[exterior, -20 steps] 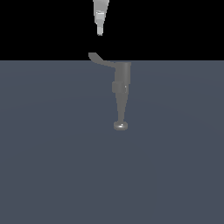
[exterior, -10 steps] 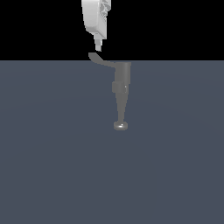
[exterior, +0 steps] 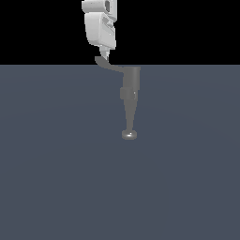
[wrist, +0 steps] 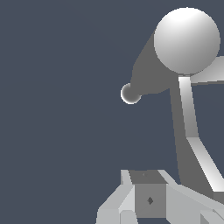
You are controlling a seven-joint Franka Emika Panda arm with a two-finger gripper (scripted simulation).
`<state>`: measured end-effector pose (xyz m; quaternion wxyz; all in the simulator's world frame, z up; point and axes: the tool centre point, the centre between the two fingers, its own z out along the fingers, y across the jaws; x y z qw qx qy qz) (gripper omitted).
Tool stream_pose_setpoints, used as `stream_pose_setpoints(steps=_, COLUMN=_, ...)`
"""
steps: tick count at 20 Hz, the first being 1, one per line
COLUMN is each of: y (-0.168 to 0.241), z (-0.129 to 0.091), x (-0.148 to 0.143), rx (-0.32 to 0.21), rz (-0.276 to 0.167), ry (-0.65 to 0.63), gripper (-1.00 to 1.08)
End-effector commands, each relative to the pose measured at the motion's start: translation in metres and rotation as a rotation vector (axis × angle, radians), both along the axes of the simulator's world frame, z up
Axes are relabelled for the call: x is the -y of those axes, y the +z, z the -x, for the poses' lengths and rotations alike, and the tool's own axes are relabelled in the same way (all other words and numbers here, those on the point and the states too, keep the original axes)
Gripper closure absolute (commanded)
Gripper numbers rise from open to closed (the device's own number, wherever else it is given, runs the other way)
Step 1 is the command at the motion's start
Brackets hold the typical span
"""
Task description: Turn on the faucet by rotating a designated handle.
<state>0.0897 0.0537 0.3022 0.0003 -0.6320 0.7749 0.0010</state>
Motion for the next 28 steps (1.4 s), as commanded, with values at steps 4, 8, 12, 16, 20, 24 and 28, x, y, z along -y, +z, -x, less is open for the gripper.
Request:
stream_pose_setpoints(steps=4, y=-0.002, z=-0.002, x=0.000, rx=0.001, rz=0.002, ry=-0.010, gripper=1.08)
stream_pose_setpoints(steps=8, y=-0.002, z=0.004, x=-0.001, rx=0.000, rz=0.002, ry=-0.010, gripper=1.08)
stream_pose_setpoints(steps=12, y=-0.002, z=0.014, x=-0.003, rx=0.000, rz=0.002, ry=-0.010, gripper=1.08)
stream_pose_setpoints(steps=16, y=-0.002, z=0.024, x=-0.005, rx=0.000, rz=0.002, ry=-0.010, gripper=1.08)
stream_pose_setpoints(steps=20, y=-0.002, z=0.035, x=-0.007, rx=0.000, rz=0.002, ry=-0.010, gripper=1.08)
stream_pose_setpoints(steps=24, y=-0.002, z=0.046, x=-0.009, rx=0.000, rz=0.002, ry=-0.010, gripper=1.08)
stream_pose_setpoints(steps=28, y=-0.002, z=0.058, x=-0.011, rx=0.000, rz=0.002, ry=-0.010, gripper=1.08)
